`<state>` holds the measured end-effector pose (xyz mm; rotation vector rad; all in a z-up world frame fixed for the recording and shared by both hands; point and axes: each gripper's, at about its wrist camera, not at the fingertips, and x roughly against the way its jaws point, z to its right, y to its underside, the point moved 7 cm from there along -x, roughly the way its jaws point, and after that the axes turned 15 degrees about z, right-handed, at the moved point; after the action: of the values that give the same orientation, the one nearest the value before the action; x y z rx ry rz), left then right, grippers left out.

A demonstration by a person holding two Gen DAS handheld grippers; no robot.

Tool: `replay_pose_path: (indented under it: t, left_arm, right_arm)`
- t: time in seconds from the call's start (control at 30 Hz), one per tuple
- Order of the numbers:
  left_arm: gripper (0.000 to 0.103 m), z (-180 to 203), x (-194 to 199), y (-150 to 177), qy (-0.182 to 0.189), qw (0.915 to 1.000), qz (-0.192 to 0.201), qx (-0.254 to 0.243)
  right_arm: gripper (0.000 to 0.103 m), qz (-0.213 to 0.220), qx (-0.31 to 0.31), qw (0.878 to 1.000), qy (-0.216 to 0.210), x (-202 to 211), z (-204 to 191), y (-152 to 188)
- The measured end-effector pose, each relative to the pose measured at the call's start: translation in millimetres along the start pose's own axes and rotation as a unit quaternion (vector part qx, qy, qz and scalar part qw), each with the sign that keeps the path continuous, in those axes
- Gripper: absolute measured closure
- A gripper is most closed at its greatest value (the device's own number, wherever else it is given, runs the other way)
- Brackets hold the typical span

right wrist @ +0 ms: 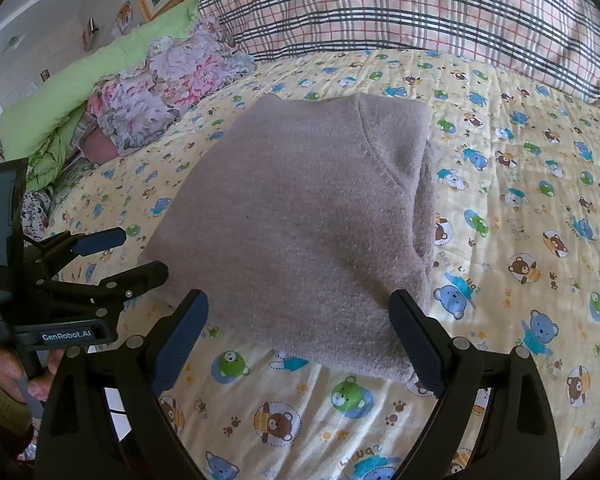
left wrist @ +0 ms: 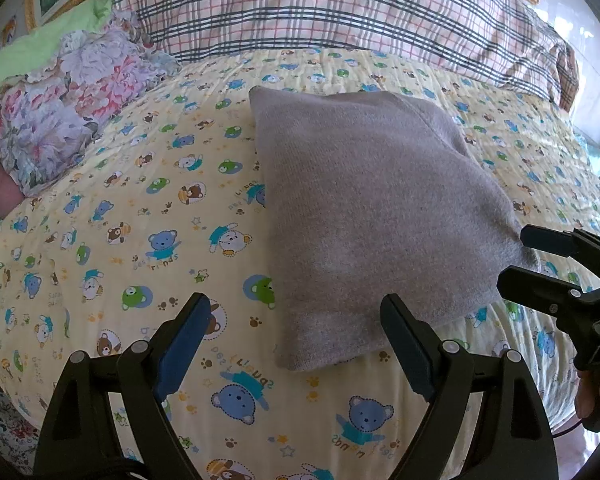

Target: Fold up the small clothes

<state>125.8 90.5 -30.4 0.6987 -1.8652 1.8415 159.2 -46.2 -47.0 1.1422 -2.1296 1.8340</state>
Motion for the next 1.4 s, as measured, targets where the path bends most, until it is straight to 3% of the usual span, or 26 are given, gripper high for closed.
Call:
replay_pose_path:
  t: [1.4]
  left_arm:
    - [0.016,-1.8,4.5,-5.0,0.0,0.9999,0.014,-0.002]
  right_arm:
    - [0.011,-0.003,0.005,1.0,-0.003,3.3,0.4,-4.0]
